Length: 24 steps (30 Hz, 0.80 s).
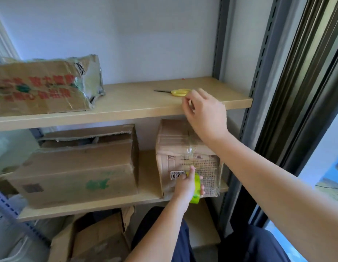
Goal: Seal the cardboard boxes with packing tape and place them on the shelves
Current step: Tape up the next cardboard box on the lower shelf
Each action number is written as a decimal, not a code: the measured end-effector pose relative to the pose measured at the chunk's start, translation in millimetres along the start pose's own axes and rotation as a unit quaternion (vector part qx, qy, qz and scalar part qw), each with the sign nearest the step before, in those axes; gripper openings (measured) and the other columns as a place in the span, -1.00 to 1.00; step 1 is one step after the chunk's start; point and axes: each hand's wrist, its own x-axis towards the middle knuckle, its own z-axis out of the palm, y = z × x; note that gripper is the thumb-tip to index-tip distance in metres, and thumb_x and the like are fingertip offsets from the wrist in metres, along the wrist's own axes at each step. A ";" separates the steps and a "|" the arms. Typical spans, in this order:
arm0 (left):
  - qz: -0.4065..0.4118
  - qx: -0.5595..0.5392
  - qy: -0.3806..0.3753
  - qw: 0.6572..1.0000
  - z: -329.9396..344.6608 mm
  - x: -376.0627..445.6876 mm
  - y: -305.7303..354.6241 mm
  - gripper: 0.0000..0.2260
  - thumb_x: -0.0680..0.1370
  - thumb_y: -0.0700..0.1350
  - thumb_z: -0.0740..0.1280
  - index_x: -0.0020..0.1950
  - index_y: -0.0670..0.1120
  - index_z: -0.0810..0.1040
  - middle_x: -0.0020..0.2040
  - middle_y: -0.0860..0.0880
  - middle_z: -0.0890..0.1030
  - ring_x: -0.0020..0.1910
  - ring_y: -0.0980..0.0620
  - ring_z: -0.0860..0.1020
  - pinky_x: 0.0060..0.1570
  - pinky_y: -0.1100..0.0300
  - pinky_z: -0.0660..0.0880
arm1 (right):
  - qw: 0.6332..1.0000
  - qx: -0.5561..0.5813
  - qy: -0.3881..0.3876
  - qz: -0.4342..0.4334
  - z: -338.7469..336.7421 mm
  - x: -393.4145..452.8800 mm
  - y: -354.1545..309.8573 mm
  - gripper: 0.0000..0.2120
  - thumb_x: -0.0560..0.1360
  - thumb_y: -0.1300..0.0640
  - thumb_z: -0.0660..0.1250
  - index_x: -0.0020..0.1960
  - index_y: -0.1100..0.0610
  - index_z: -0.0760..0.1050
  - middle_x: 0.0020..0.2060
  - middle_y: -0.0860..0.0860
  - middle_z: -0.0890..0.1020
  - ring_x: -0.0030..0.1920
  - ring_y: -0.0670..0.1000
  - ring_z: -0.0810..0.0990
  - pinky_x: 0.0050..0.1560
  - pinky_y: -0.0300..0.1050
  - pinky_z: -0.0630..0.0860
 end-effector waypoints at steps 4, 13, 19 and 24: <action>0.012 0.034 -0.004 0.999 -4.2 -0.9 -6.1 -0.48 0.60 0.25 0.19 0.14 -0.22 0.55 -0.36 -0.09 0.58 -0.49 0.02 0.54 -0.45 0.19 0.52 | 0.958 0.020 -0.216 0.185 33.6 58.0 17.8 -0.83 0.58 0.12 0.28 0.10 0.11 0.61 0.03 0.04 0.60 -0.03 0.07 0.58 -0.13 -0.12 0.49; 0.007 0.044 -0.013 0.999 -7.0 -4.2 -4.3 -0.53 0.65 0.17 0.16 0.20 -0.23 0.52 -0.35 -0.12 0.56 -0.51 0.02 0.51 -0.43 0.19 0.53 | 0.827 -0.202 -0.523 0.049 44.8 127.7 13.1 -0.69 0.60 -0.03 0.23 -0.20 0.17 0.48 -0.25 0.04 0.54 -0.28 0.02 0.49 -0.32 -0.18 0.39; 0.037 0.070 0.058 0.995 -8.7 -5.5 -6.4 -0.69 0.62 0.11 0.28 0.14 -0.12 0.40 -0.11 -0.07 0.59 -0.52 0.10 0.57 -0.45 0.17 0.57 | 0.918 0.120 -0.351 0.139 -46.8 74.0 -0.3 -0.76 0.51 -0.09 0.40 -0.10 0.09 0.58 -0.33 -0.07 0.65 -0.34 -0.10 0.63 -0.29 -0.18 0.53; 0.094 0.013 0.105 0.990 -0.3 -8.2 -9.9 -0.74 0.59 -0.05 0.36 0.11 -0.07 0.30 0.08 -0.09 0.48 -0.11 -0.12 0.63 -0.50 0.14 0.54 | 0.845 0.154 -0.481 0.175 -96.5 -48.7 23.8 -0.89 0.48 -0.08 0.43 -0.17 -0.12 0.52 -0.32 -0.17 0.63 -0.37 -0.18 0.54 -0.23 -0.21 0.55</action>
